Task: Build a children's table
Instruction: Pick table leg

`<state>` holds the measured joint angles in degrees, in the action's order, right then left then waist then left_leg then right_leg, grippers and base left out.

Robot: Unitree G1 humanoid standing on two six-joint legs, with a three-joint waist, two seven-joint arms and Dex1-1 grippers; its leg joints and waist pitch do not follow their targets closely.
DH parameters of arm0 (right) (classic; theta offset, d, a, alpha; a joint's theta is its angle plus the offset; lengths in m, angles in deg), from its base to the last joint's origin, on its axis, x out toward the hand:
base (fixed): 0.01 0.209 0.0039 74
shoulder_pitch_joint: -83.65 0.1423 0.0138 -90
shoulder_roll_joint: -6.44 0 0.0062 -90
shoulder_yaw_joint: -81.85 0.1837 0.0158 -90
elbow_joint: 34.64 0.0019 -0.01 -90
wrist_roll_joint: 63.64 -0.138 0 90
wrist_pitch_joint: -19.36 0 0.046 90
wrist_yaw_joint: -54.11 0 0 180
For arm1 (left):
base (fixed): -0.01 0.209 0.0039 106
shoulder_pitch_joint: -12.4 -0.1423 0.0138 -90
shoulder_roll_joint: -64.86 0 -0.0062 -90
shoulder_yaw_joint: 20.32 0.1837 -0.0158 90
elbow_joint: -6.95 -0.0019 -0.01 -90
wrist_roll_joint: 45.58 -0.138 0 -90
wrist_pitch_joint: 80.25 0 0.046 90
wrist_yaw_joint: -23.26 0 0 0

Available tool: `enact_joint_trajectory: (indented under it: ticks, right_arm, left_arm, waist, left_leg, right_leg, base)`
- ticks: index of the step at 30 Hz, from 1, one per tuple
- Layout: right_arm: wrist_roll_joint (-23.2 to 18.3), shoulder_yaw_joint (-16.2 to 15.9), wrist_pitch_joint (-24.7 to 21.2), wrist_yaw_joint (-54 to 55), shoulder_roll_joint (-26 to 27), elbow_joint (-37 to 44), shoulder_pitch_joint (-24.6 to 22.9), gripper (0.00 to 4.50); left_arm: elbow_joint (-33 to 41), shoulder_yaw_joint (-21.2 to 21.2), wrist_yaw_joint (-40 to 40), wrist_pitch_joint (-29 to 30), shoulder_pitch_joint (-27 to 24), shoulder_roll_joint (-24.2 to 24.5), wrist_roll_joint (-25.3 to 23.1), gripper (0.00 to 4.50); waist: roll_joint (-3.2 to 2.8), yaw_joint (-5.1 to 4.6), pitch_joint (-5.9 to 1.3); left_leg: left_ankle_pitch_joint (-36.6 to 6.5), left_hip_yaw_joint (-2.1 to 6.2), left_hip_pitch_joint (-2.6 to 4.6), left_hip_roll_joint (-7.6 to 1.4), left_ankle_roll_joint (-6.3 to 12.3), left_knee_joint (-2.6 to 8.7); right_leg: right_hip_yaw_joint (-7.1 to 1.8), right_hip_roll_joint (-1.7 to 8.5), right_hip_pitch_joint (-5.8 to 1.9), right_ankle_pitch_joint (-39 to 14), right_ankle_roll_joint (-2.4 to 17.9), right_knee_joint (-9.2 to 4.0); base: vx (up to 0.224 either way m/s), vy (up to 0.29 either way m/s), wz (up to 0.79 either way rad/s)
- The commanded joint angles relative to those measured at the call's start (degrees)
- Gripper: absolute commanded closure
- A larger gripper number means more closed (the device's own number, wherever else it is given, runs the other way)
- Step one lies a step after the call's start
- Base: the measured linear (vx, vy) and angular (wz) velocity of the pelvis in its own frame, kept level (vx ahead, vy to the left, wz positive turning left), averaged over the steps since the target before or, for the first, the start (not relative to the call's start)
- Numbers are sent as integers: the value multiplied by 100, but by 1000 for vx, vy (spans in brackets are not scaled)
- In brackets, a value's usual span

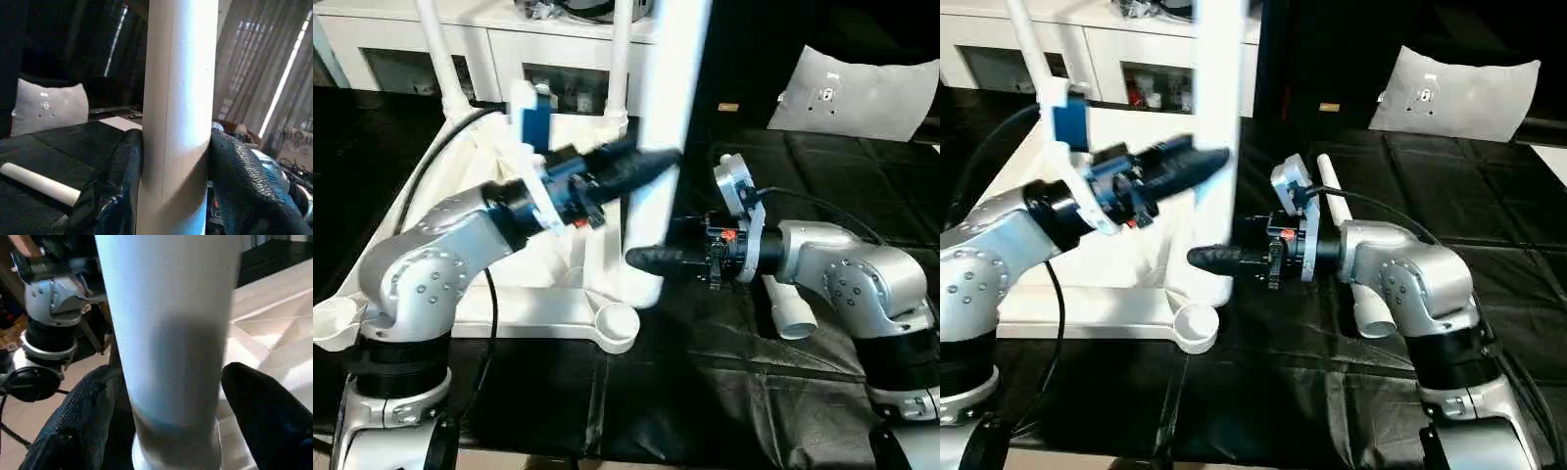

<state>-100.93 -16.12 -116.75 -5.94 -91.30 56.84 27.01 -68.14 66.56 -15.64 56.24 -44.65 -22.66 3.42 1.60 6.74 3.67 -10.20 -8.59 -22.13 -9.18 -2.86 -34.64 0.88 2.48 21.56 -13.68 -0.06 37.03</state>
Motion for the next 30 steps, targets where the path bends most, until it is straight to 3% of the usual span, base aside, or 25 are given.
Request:
enact_joint_trajectory:
  ticks: [1, 7, 8, 21, 29, 30]
  right_arm:
    - [99, -81, 120, -62, -25, -55, 75, 84]
    - [190, -145, 206, -200, -24, -121, 85, 101]
    - [200, -172, 221, -234, -40, -130, 83, 132]
    - [289, -268, 312, -419, -82, -211, 79, 233]
    - [307, -240, 312, -287, 32, -251, 62, 257]
    - [265, -213, 241, -209, 75, -241, 39, 257]
  left_arm:
    - [37, 118, -162, -14, 171, 37, -64, 270]
    - [4, 206, -295, -29, 203, 83, -56, 270]
    - [-11, 220, -312, -49, 214, 91, -64, 270]
    - [-80, 316, -479, -110, 262, 128, -128, 270]
    - [-28, 308, -260, 110, 334, -18, 9, 270]
    - [63, 271, -271, 176, 340, -109, 195, 214]
  waist:
    - [21, 25, -408]
    - [26, 24, -413]
    - [22, 26, -413]
    - [21, 27, -421]
    - [25, 31, -421]
    - [21, 28, -422]
  left_leg:
    - [-330, 35, 110, -302, -28, 355]
    - [-352, 34, 112, -310, -25, 355]
    - [-346, 36, 111, -308, -22, 354]
    - [-326, 31, 112, -312, 13, 345]
    - [-320, 29, 114, -312, 10, 342]
    - [-312, 26, 105, -308, 6, 341]
  right_leg:
    - [-205, 483, -254, 181, 1241, -382]
    - [-202, 481, -261, 221, 1273, -371]
    - [-200, 479, -262, 221, 1275, -367]
    - [-199, 485, -265, 282, 1315, -360]
    - [-197, 482, -264, 287, 1349, -356]
    - [-198, 488, -270, 299, 1367, -354]
  base:
    - [0, 0, 0]
    - [0, 0, 0]
    - [0, 0, 0]
    - [0, 0, 0]
    - [0, 0, 0]
    - [0, 0, 0]
